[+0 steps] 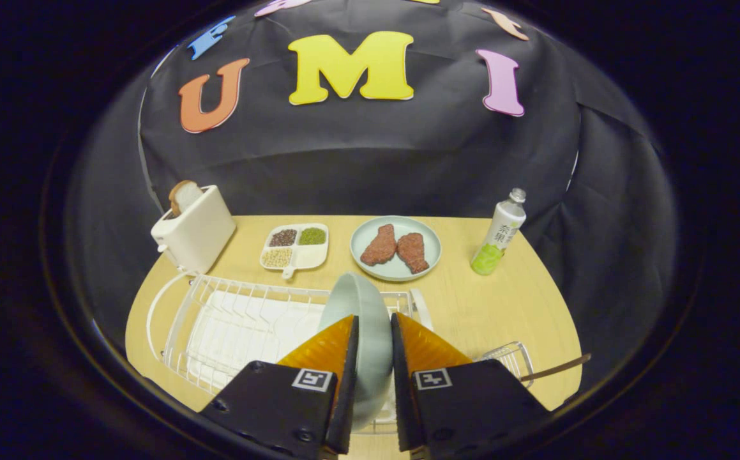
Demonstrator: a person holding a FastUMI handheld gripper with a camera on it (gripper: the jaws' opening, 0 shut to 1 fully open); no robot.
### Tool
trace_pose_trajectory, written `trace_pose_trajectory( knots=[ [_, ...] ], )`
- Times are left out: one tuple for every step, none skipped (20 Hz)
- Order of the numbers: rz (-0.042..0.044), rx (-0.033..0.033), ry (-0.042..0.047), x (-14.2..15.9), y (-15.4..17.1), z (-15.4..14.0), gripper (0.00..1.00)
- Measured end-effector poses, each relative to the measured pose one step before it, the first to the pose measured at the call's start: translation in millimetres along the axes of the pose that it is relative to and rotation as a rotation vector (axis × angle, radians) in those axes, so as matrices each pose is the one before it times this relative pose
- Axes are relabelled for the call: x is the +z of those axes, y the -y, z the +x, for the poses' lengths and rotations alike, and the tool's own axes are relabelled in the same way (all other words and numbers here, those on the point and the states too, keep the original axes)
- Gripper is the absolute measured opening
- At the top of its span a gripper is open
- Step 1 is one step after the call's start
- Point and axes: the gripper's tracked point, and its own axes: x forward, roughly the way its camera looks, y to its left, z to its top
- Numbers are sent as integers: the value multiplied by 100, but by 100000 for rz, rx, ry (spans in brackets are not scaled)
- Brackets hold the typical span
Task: Take the plate from the dish rack, then take the spoon from the basket and place it into the plate.
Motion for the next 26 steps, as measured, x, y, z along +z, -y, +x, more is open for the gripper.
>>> trace_pose_trajectory(
  knots=[
    [199,-1728,316,209,157,13,32],
    [-150,-2085,826,271,273,-259,30],
    [69,-1681,740,243,200,-183,28],
    [102,-1355,743,365,158,-222,25],
    [288,-324,-500,-120,-109,-184,24],
    [-259,-1198,-67,48,75,-188,24],
    [-223,-935,74,46,35,-76,24],
    [-662,-1121,-34,117,-14,-185,23],
    [-1378,-787,-144,110,-119,-88,23],
    [-1847,-1141,88,217,-183,-34,23],
    [-1937,-825,-206,153,-158,-95,23],
    [-2471,-1206,465,370,-152,-100,23],
    [-2442,-2700,1848,599,335,-281,23],
    [-2656,-1854,3398,1140,386,-369,23],
    [-1487,-686,2763,980,174,-620,23],
    [1285,3015,1363,341,-460,-859,20],
    [1852,2776,676,181,-492,-795,17],
    [-82,1362,732,-29,-124,-831,16],
    [117,1598,1360,-74,-61,-862,16],
    [1003,2022,1306,-140,-260,-875,16],
    [500,2502,811,-440,-460,-952,16],
    [221,2289,1076,-679,-328,-1018,16],
    [110,1484,768,-654,-251,-959,16],
    [-472,1875,888,-904,-336,-1141,16],
    [207,1622,835,-783,-328,-934,15],
    [406,1646,1117,-687,-275,-905,15]
  ],
)
